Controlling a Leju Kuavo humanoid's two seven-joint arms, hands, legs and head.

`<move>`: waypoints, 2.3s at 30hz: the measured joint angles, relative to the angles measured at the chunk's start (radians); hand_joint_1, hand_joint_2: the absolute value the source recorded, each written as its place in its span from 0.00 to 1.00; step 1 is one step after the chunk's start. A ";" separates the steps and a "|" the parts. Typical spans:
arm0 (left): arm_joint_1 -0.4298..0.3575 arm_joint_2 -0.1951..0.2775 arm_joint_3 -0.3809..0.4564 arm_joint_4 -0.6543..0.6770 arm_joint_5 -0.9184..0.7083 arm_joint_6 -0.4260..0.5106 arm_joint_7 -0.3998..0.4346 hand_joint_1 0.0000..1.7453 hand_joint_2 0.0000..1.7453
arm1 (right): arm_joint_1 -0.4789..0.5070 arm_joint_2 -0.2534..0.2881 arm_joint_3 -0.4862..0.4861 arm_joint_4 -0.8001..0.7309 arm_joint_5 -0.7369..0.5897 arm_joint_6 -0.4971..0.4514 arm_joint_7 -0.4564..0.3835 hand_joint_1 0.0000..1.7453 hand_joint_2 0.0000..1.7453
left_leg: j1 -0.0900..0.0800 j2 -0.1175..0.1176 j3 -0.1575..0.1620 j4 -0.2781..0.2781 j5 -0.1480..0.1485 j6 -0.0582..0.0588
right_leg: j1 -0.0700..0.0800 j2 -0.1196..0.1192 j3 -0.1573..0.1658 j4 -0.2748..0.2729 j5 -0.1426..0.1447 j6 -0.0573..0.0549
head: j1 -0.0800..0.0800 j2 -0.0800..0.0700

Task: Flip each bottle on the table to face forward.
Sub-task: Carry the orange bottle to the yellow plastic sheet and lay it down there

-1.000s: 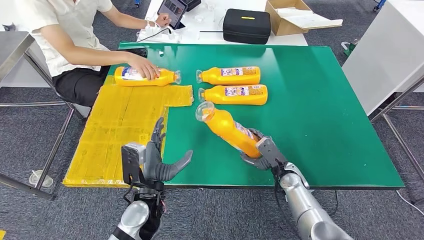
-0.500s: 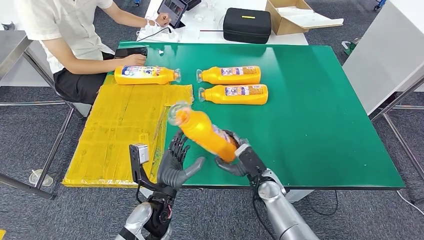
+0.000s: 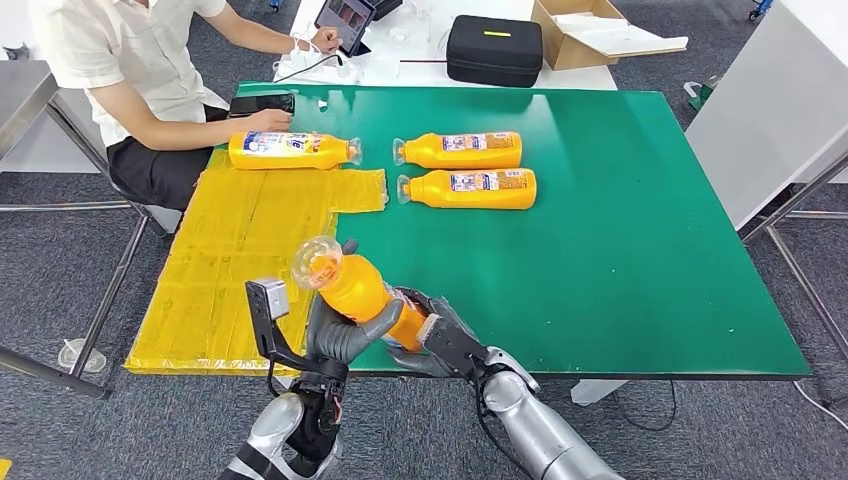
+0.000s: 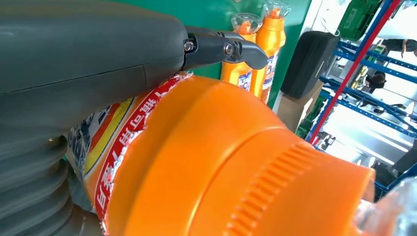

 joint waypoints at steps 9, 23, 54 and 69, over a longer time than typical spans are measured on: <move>-0.010 0.000 0.051 0.012 -0.012 0.058 -0.048 1.00 1.00 | 0.039 -0.001 0.005 -0.048 -0.101 -0.022 0.002 0.00 0.00 | 0.000 0.000 0.000 0.000 0.000 0.000 | 0.000 0.000 0.000 0.000 0.000 0.000 | 0.000 0.000; -0.005 0.085 0.190 -0.073 -0.774 0.524 -0.009 1.00 1.00 | 0.253 0.061 -0.468 -0.311 0.417 -0.767 -0.170 0.00 0.00 | 0.000 -0.003 -0.001 0.000 0.000 0.000 | 0.000 -0.003 0.000 0.000 -0.001 0.000 | 0.000 0.000; -0.464 0.151 0.261 0.711 -1.451 -0.118 0.370 0.00 1.00 | 0.290 0.018 -0.318 -0.270 0.035 -0.770 -0.173 0.00 1.00 | 0.001 -0.001 -0.001 0.000 0.003 -0.002 | 0.001 -0.003 -0.001 0.000 0.002 -0.004 | 0.000 0.000; -0.431 0.136 0.278 0.630 -1.329 0.000 0.197 0.00 1.00 | 0.280 0.004 -0.311 -0.262 0.162 -0.771 -0.173 0.00 1.00 | 0.001 -0.001 0.000 0.000 0.003 -0.002 | 0.001 -0.003 0.000 0.000 0.002 -0.004 | 0.000 0.000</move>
